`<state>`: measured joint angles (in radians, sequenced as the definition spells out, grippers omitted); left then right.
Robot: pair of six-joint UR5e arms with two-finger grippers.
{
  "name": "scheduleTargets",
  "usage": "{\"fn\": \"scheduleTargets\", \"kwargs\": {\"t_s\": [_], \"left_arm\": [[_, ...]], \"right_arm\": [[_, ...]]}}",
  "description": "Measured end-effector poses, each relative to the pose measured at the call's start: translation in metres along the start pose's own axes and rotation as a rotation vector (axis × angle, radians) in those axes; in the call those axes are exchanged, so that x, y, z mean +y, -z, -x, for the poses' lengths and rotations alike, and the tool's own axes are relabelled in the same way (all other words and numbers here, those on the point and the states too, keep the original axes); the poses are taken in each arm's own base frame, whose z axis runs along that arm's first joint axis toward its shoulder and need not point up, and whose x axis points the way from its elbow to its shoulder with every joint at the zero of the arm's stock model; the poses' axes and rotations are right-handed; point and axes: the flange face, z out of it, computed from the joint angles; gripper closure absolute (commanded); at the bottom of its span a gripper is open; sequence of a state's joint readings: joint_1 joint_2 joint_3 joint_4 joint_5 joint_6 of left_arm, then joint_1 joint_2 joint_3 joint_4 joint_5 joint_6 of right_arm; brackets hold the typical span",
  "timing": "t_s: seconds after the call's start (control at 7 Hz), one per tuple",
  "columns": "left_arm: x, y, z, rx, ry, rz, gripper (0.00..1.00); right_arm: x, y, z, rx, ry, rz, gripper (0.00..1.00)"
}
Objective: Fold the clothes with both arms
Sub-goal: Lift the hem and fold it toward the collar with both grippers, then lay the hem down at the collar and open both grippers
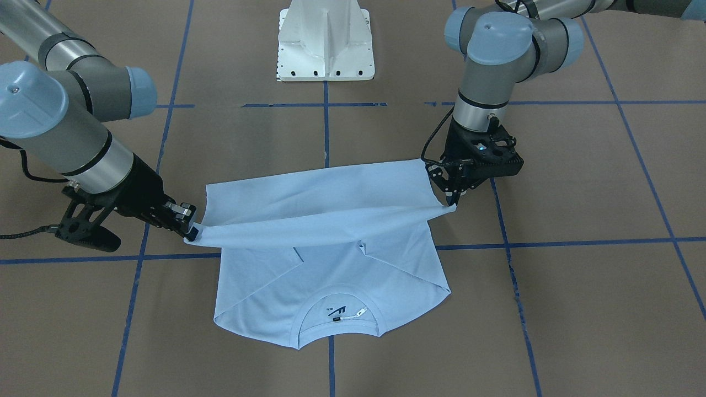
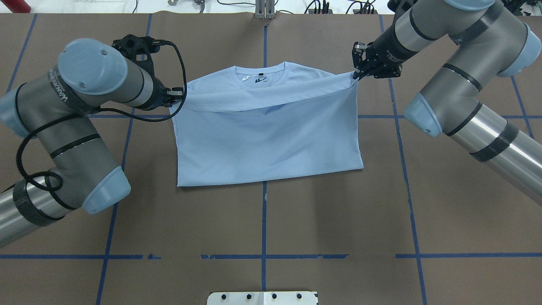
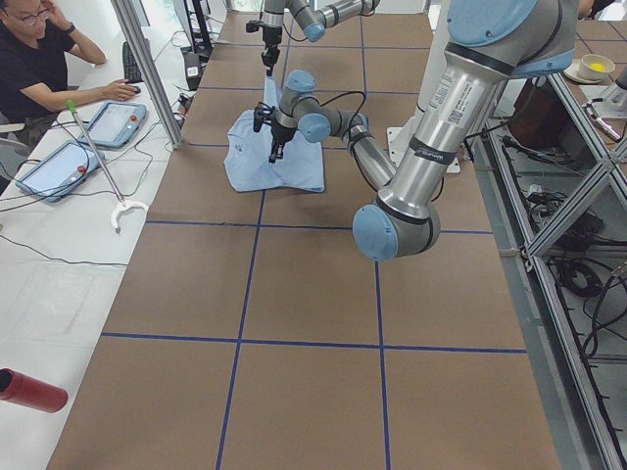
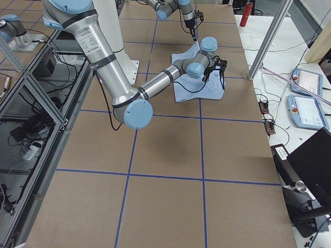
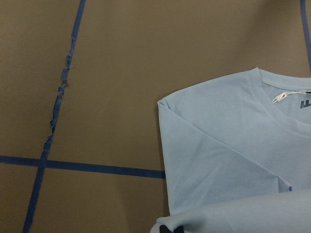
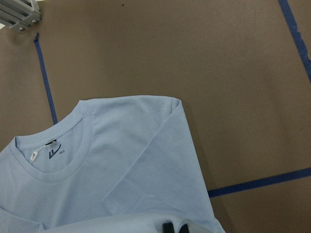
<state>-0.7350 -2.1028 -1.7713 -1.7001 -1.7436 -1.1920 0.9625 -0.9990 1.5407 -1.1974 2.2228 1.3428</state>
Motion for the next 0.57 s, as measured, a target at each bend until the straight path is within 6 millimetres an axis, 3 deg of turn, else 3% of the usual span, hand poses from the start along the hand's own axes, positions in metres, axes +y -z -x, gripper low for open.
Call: {"fn": "scheduleTargets", "kwargs": {"t_s": [0.29,0.57], "left_arm": [[-0.033,-0.031,-0.005,-0.014,0.015,-0.023,1.0],[-0.059,-0.071,0.015,-0.033,0.006,-0.043,1.0]], "right_arm": [[-0.033,-0.023,0.002,-0.002,-0.007,-0.013,1.0],[-0.054,-0.044,0.007,0.022,-0.027,-0.011,1.0]]}}
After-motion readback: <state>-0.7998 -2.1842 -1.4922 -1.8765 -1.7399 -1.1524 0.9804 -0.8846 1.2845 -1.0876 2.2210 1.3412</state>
